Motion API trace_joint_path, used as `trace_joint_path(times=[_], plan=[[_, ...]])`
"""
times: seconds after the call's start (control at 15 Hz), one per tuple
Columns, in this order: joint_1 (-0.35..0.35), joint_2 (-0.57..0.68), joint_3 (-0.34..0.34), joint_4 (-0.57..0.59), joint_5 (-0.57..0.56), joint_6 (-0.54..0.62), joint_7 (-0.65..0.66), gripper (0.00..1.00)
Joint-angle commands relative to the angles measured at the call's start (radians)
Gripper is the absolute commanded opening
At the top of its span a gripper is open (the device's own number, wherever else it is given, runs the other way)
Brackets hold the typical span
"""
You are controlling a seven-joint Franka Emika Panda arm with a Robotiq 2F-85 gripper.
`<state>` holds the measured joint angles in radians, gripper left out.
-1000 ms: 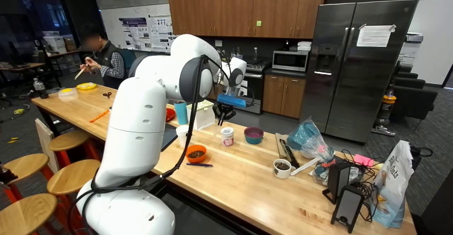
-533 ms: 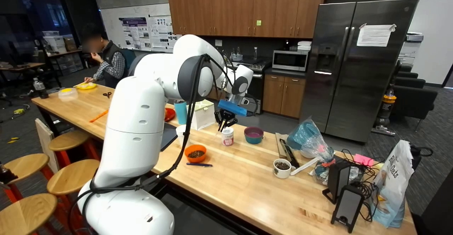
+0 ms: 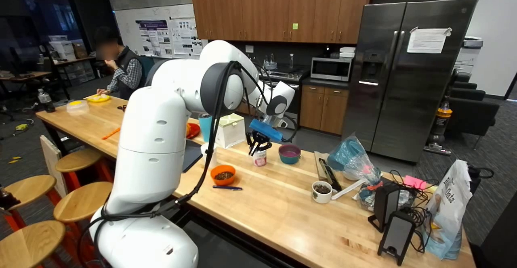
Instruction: Remove the lid from the white can
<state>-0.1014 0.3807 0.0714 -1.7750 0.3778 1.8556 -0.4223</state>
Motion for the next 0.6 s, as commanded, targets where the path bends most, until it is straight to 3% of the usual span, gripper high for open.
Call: trace_joint_path(times=[0.0, 0.53], plan=[[-0.001, -0.049, -0.008, -0.051, 0.014, 0.02, 0.022, 0.02], [0.003, -0.022, -0.027, -0.05, -0.01, 0.017, 0.102, 0.02]])
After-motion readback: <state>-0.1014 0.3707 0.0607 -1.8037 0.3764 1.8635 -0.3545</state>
